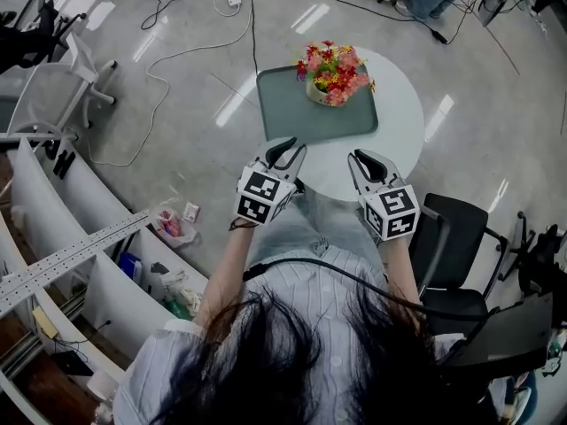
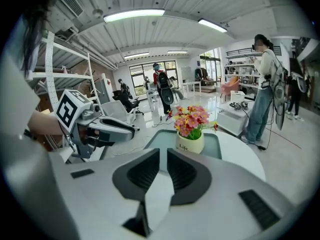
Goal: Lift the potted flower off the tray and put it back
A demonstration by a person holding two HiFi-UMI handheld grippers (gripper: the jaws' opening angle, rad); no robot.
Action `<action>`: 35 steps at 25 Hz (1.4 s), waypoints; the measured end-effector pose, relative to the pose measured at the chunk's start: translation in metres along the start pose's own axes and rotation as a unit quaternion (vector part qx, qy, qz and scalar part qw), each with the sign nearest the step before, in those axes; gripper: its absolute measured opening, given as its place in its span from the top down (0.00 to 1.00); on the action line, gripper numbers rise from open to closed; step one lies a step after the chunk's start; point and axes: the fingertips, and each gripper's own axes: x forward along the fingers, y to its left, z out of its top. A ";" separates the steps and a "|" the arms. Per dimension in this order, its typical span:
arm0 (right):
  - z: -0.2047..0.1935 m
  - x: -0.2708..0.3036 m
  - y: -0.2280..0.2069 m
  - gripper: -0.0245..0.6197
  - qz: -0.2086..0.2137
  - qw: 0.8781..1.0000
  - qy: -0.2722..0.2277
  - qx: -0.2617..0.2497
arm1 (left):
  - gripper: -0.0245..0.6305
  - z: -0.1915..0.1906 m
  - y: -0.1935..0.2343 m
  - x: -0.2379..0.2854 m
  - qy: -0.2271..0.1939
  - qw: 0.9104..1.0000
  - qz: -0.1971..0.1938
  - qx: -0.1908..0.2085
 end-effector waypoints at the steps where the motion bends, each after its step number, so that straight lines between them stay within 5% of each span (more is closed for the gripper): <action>1: 0.000 0.001 -0.002 0.86 0.000 1.000 0.001 -0.002 | 0.85 0.001 0.003 0.002 0.000 1.000 0.003 -0.001; 21: -0.018 0.085 -0.065 0.86 0.061 0.993 0.060 -0.077 | 0.77 -0.030 0.061 0.094 0.087 0.994 -0.008 0.072; 31: -0.025 0.126 -0.095 0.85 0.073 0.992 0.073 -0.074 | 0.75 -0.038 0.088 0.138 0.113 0.987 -0.010 0.114; 35: -0.027 0.140 -0.104 0.75 0.081 0.990 0.085 -0.082 | 0.74 -0.039 0.097 0.147 0.123 0.984 -0.009 0.128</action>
